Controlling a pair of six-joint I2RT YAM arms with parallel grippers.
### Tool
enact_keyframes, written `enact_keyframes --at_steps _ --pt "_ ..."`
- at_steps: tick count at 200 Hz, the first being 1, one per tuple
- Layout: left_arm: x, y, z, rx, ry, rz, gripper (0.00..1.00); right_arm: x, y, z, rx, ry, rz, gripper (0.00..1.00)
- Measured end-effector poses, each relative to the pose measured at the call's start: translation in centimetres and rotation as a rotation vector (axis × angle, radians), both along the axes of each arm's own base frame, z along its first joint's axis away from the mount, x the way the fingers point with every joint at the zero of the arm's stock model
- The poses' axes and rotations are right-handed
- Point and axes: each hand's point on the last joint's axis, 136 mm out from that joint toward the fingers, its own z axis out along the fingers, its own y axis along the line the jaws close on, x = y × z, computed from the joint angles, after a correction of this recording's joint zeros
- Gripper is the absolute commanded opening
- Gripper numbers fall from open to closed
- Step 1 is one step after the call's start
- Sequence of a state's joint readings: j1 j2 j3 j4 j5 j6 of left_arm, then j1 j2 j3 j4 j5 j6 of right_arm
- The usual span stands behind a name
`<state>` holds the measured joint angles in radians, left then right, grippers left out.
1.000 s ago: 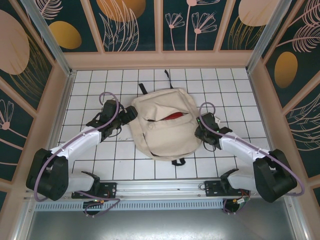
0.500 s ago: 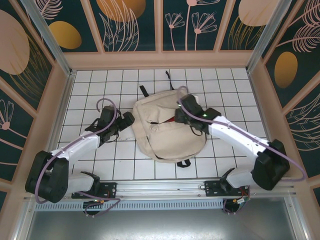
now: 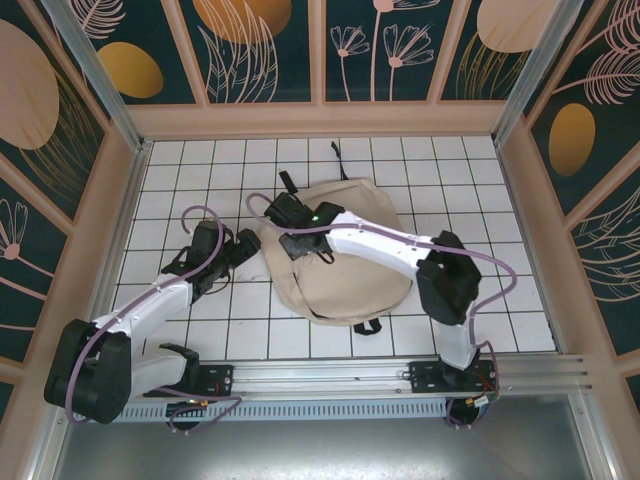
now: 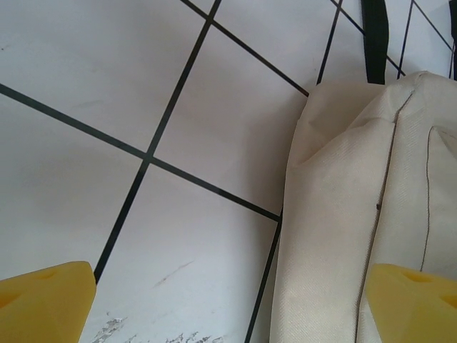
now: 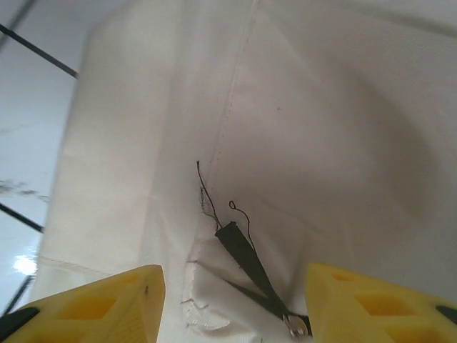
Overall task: Pack the student bag
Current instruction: Zip the student bag at the center of the table.
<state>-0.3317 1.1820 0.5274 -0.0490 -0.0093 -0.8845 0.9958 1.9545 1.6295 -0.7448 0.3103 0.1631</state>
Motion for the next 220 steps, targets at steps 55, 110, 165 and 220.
enact_keyframes --at_steps 55,110,165,220 --pt "0.0 0.0 0.1 -0.001 -0.004 0.0 0.97 0.8 -1.2 -2.8 -0.19 -0.005 0.031 0.46" --pt "0.0 0.0 0.1 -0.004 -0.003 0.003 0.98 1.2 -1.9 -3.1 -0.261 -0.033 0.041 0.49" --pt "0.0 0.0 0.1 -0.004 -0.003 0.003 0.98 1.1 -1.9 -3.9 -0.297 -0.038 0.061 0.5" --pt "0.0 0.0 0.1 -0.004 -0.003 0.002 0.98 1.7 -2.3 -3.4 -0.325 -0.086 0.037 0.15"
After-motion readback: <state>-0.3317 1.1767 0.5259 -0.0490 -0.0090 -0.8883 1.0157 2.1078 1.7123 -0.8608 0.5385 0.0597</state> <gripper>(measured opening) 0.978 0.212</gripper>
